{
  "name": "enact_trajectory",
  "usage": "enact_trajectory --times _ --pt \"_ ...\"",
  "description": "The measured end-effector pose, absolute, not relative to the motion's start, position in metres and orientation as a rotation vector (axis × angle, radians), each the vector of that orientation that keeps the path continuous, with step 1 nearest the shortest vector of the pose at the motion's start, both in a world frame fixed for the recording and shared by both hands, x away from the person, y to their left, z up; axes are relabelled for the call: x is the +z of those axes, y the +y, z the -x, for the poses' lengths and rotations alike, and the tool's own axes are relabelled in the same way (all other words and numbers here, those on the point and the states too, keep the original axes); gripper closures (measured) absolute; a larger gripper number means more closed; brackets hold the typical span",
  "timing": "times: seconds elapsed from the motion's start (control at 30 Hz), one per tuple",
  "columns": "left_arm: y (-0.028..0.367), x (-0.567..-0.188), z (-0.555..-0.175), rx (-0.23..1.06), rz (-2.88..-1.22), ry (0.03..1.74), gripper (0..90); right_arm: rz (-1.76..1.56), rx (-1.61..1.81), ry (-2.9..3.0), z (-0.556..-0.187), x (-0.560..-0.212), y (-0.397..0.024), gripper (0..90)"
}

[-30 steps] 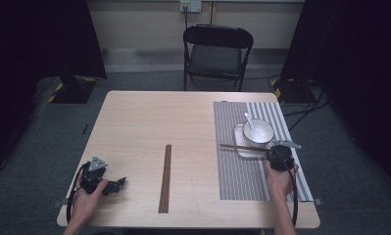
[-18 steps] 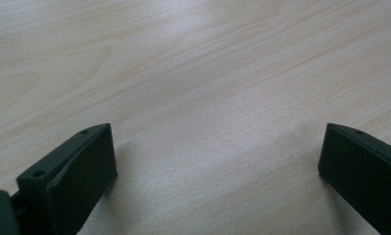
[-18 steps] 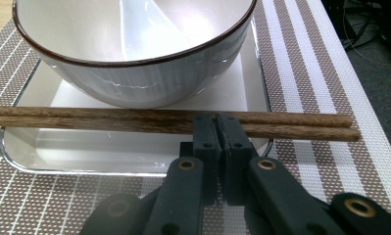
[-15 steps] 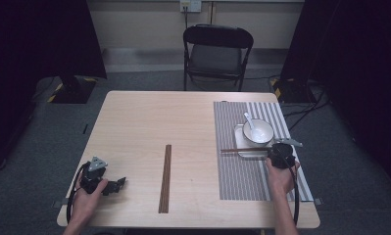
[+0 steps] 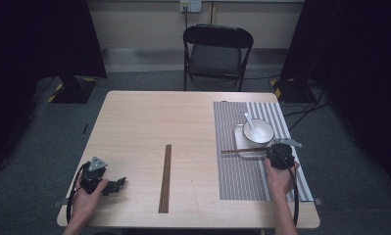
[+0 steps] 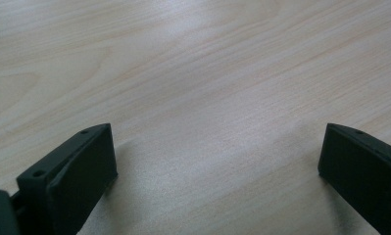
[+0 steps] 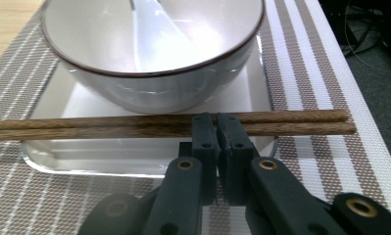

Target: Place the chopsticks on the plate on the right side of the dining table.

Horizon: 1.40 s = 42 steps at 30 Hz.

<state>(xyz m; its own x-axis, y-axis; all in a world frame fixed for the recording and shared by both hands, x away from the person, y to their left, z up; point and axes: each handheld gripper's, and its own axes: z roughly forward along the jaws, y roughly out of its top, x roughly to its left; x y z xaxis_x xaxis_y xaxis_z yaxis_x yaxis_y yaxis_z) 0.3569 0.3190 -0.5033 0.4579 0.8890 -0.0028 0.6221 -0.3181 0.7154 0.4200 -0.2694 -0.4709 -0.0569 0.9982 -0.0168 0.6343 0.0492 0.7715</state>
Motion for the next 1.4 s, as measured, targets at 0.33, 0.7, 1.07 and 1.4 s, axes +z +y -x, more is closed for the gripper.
enact_trajectory --times 0.33,0.7,1.07,1.4 --pt "0.319 -0.503 -0.357 0.522 -2.054 1.256 0.2 -1.509 0.879 1.878 -0.407 -0.465 -0.221 88.1" --pt "0.319 -0.503 -0.357 0.522 -2.052 1.258 0.3 -1.501 0.899 1.926 -0.414 -0.477 -0.200 89.9" --pt "0.319 -0.503 -0.357 0.522 -2.052 1.258 0.3 -1.521 0.913 1.909 -0.424 -0.480 -0.198 90.0" --pt "0.319 -0.503 -0.357 0.522 -2.053 1.257 0.3 -1.476 0.946 1.936 -0.422 -0.471 -0.181 89.3"
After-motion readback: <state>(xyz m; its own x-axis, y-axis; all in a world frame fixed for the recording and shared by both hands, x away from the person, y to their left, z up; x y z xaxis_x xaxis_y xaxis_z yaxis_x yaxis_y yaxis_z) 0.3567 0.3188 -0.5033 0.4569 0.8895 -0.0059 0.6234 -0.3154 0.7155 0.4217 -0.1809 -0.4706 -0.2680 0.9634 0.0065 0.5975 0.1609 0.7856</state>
